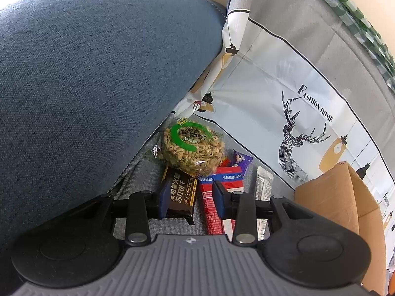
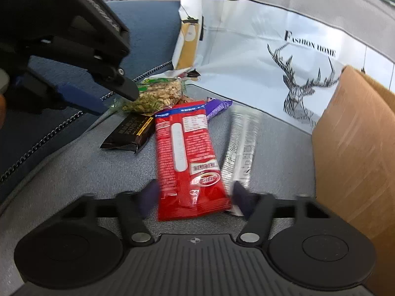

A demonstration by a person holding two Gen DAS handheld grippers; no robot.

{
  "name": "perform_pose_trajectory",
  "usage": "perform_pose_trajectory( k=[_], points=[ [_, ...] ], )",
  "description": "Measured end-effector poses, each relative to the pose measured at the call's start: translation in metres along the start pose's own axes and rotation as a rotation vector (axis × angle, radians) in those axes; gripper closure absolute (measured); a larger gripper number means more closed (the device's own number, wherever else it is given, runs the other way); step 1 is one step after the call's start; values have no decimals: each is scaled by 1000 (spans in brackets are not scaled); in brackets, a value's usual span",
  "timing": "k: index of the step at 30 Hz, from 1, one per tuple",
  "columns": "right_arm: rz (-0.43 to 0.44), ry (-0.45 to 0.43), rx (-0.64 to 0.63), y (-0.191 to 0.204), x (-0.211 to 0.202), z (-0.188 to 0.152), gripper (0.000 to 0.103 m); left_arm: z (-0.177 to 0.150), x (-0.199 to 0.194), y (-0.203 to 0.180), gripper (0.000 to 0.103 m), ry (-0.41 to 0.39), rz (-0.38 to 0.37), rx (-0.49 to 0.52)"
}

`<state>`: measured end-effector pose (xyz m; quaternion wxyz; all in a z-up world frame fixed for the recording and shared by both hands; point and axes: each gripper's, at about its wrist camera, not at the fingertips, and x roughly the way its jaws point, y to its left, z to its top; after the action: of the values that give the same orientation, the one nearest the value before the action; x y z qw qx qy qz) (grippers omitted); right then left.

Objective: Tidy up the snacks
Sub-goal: 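Grasp the long red wafer pack with the right tool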

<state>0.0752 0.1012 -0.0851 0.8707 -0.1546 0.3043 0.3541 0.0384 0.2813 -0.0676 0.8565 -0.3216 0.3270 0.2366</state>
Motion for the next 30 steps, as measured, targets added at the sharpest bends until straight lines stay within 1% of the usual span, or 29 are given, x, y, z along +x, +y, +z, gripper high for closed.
perform_pose_trajectory(
  k=[2,4,8,10,15,16,18,19,20,21,22,24,27,30],
  points=[
    [13,0,2,-3,-4,-2,45,0,1,0,62,3,-1,1],
    [-19,-18,-1,-4,-10,-2,47,1,2,0,62,6,-1,2],
    [-67,-33,35,-5,-28,2,47,0,5,-1,62,21,5,19],
    [-108,-21,52,-6,-36,1,47,-1,8,-1,62,35,7,28],
    [-177,21,134,-4,-57,-6,47,-3,14,-1,61,65,9,28],
    [-191,25,151,-4,-60,-8,48,-3,15,-1,60,68,15,31],
    [-191,34,165,-2,-64,-10,61,-5,18,-3,54,77,24,52],
    [-180,38,161,-1,-64,-11,59,-6,20,-4,52,86,30,68],
    [-166,39,154,1,-62,-11,57,-8,22,-5,46,96,38,84],
    [-144,36,146,1,-59,-12,47,-9,25,-6,43,103,47,97],
    [-132,36,133,1,-55,-12,36,-11,28,-7,42,108,60,111],
    [-129,38,109,-1,-47,-12,28,-14,32,-8,38,111,80,129],
    [-139,61,116,-9,-35,-14,27,-16,37,-9,35,110,100,148],
    [-115,98,114,-14,-25,-16,27,-16,42,-10,33,121,111,170]
  ],
)
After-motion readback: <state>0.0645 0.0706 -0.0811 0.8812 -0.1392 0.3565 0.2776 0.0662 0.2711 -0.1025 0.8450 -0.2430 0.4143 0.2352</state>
